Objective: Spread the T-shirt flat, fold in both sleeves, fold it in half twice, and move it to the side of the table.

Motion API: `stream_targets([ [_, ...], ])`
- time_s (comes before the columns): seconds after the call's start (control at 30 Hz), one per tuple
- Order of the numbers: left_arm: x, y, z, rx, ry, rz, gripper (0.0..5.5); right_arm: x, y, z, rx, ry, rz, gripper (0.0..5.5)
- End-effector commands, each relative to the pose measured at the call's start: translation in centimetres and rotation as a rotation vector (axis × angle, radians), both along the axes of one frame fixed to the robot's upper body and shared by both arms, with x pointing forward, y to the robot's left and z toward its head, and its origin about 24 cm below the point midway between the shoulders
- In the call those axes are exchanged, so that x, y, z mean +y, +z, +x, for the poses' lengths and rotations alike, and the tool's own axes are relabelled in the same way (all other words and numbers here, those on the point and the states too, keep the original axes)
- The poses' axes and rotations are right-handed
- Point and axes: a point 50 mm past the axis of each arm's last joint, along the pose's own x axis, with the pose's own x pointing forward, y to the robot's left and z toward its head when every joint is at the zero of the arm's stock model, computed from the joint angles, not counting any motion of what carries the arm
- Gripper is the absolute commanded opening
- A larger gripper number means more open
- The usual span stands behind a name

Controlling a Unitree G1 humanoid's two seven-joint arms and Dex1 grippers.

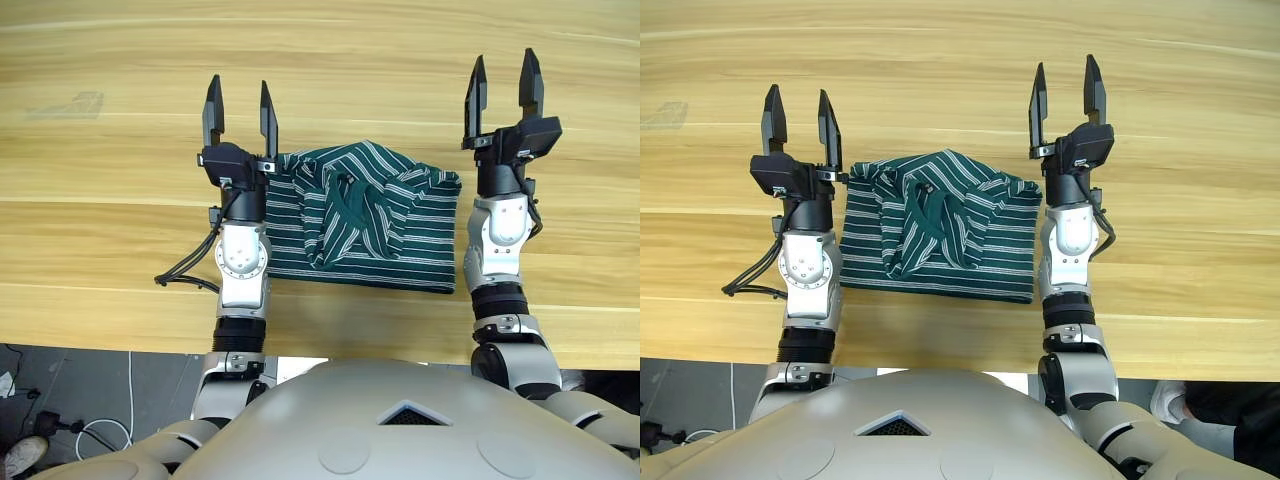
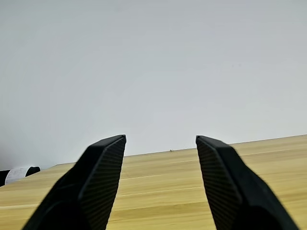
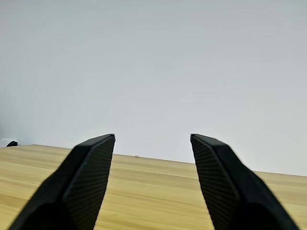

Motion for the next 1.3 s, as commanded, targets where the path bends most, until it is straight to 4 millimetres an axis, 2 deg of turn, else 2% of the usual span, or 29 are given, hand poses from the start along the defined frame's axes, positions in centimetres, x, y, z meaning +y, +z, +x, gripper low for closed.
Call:
stream_targets([
  [0.03,0.0,0.0,-0.1,0.005,-0.004,0.017,2.72,-0.1,0.0,0.0,0.006,0.003,-0.006,2.92],
  [0.4,-0.1,0.0,-0.2,0.007,-0.01,0.021,2.72,0.0,-0.2,0.0,0.02,0.017,0.002,2.92],
  [0.53,-0.6,-0.3,-0.8,0.062,-0.03,0.04,2.72,-0.2,-0.6,0.0,0.061,0.035,0.018,2.92],
  [0.6,-1.5,0.1,-1.5,0.114,-0.098,0.039,2.72,-0.7,-0.6,0.1,0.104,0.044,0.053,2.92],
  [0.7,-3.3,1.0,-3.8,0.194,-0.244,0.096,2.72,-1.3,0.0,-0.2,0.183,0.094,0.083,2.92],
  [0.83,-5.3,0.7,-8.3,0.378,-0.448,0.126,2.72,-1.6,0.5,-2.5,0.318,0.201,0.083,2.92],
  [0.93,-6.4,0.1,-11.2,0.523,-0.608,0.135,2.72,-2.6,2.5,-3.3,0.326,0.203,0.091,2.92],
  [1.0,-6.6,-0.3,-12.1,0.586,-0.659,0.161,2.72,-3.1,3.5,-3.1,0.312,0.187,0.084,2.92],
  [1.13,-7.2,-0.9,-11.5,0.591,-0.63,0.227,2.72,-2.9,4.4,-2.9,0.29,0.17,0.083,2.92],
  [1.3,-8.1,-0.3,-10.3,0.491,-0.513,0.284,2.72,-2.6,4.5,-2.9,0.28,0.168,0.078,2.92],
])
